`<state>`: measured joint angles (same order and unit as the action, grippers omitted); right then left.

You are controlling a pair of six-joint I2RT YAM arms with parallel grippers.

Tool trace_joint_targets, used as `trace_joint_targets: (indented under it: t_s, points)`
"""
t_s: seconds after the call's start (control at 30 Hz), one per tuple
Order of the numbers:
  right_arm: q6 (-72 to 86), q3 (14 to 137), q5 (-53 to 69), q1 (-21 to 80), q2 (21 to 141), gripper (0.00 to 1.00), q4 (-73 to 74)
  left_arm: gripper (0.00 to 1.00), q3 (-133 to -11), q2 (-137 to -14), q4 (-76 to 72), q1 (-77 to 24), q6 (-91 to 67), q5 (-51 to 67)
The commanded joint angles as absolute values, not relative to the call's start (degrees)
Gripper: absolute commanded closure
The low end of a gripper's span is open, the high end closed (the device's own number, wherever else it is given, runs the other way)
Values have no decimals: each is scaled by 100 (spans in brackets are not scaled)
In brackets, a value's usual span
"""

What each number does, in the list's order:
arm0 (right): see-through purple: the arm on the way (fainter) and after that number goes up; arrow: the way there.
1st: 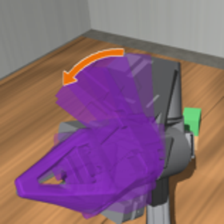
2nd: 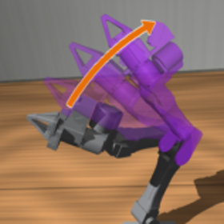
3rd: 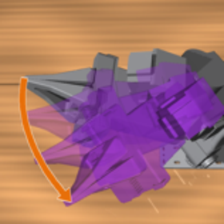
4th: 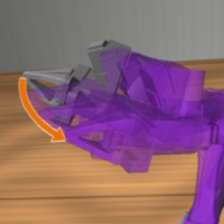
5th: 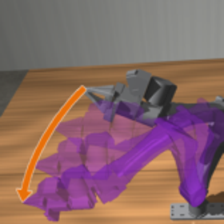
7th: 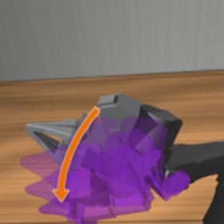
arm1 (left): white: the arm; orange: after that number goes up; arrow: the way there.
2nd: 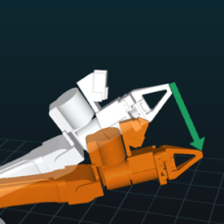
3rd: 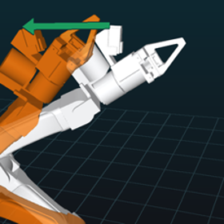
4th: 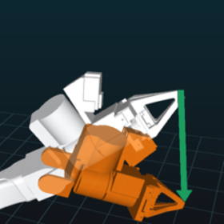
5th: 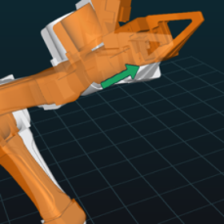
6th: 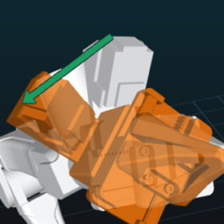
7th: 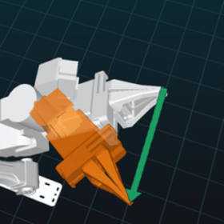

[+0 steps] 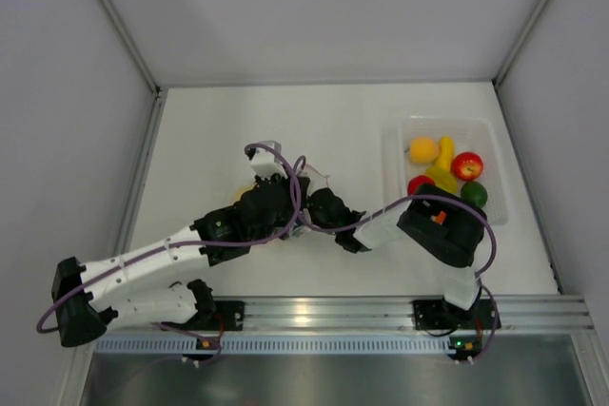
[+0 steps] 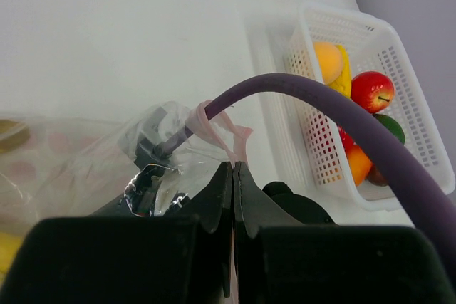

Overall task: Open the zip-top bag and remove the fake food
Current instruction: Pick up the fake fruit from the zipper food storage bag.

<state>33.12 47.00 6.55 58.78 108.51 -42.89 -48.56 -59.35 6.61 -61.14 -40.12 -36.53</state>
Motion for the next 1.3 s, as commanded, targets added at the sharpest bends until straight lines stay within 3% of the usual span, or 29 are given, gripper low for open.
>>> trace_joint_targets:
  t_s: [0.0, 0.2, 0.47, 0.7, 1.0, 1.27]
  points:
    - [3234, 4896, 1055, 5976, 11074, 40, -4710, 100, -4851, -5836, 404, -6144, -3937, -3560]
    - [3340, 4940, 1213, 5985, 11382, 46, -4999, 100, -4860, -5845, 404, -6144, -3946, -3516]
    - [3340, 4694, 1082, 5985, 11092, 77, -5212, 100, -4782, -5766, 404, -6144, -3911, -3586]
    - [3191, 4237, 800, 5985, 10354, 92, -5072, 100, -4667, -5748, 413, -6144, -3981, -3726]
    - [2874, 3990, 563, 5985, 9370, 100, -3870, 100, -4562, -5809, 387, -6144, -3973, -3806]
    - [2382, 4078, 904, 5959, 8877, 100, -3331, 100, -4430, -5731, 62, -6144, -3674, -3270]
